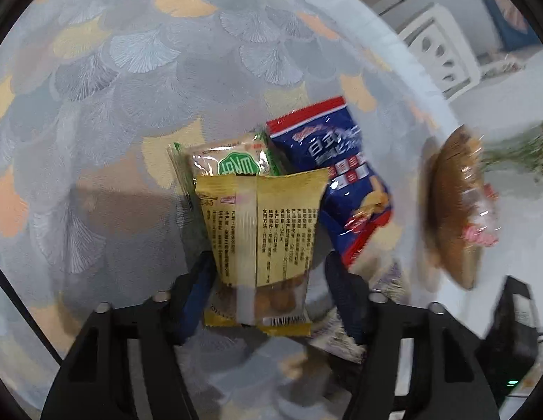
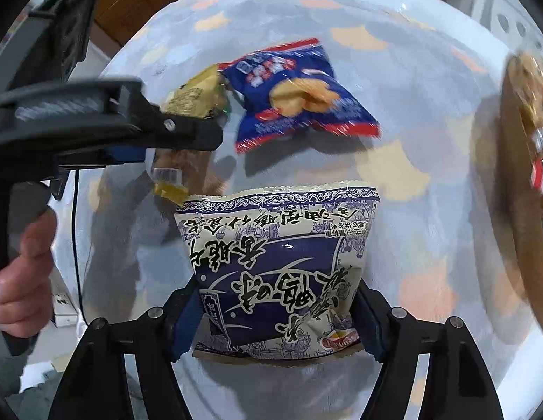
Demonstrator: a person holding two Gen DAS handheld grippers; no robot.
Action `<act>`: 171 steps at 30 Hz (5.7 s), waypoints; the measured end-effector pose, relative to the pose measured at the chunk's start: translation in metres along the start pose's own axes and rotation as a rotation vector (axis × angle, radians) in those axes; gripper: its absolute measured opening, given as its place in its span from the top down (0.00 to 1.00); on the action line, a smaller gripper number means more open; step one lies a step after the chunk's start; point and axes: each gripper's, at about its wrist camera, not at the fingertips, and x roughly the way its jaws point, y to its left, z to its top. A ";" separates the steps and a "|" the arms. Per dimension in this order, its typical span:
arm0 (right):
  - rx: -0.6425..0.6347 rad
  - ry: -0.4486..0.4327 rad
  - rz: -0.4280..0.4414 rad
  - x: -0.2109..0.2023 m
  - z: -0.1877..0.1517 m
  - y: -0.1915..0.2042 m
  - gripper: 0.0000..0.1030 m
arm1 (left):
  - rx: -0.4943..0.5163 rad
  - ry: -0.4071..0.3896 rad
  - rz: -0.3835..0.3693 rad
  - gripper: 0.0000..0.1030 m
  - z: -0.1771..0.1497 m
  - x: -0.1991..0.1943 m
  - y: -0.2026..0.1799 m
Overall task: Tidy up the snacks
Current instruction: 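Grasp the blue-white snack bag with the right tool and lift it, then carry the yellow packet and blue-white bag over the plate and open both tools, then move both tools back to the blue biscuit bag and green-labelled cracker, then grasp the blue biscuit bag with the right tool while the left tool grasps the green-labelled cracker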
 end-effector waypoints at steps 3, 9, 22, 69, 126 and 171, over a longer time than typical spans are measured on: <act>0.044 -0.004 0.046 -0.005 -0.010 -0.019 0.30 | 0.041 -0.014 0.045 0.57 -0.001 0.000 -0.005; 0.073 -0.006 0.050 -0.013 -0.031 -0.034 0.30 | 0.054 -0.035 0.084 0.61 -0.006 -0.002 -0.010; 0.107 -0.033 0.038 -0.045 -0.039 -0.059 0.30 | 0.139 -0.150 0.156 0.61 -0.007 -0.049 -0.040; 0.529 -0.438 -0.118 -0.255 -0.002 -0.270 0.30 | 0.625 -0.031 -0.219 0.61 -0.026 0.003 -0.312; 0.186 -0.281 -0.026 -0.202 0.055 -0.069 0.28 | 0.183 -0.441 0.001 0.35 0.015 -0.182 -0.020; 0.062 -0.001 -0.082 -0.009 0.116 0.000 0.25 | 0.460 -0.074 -0.026 0.35 0.051 -0.017 0.022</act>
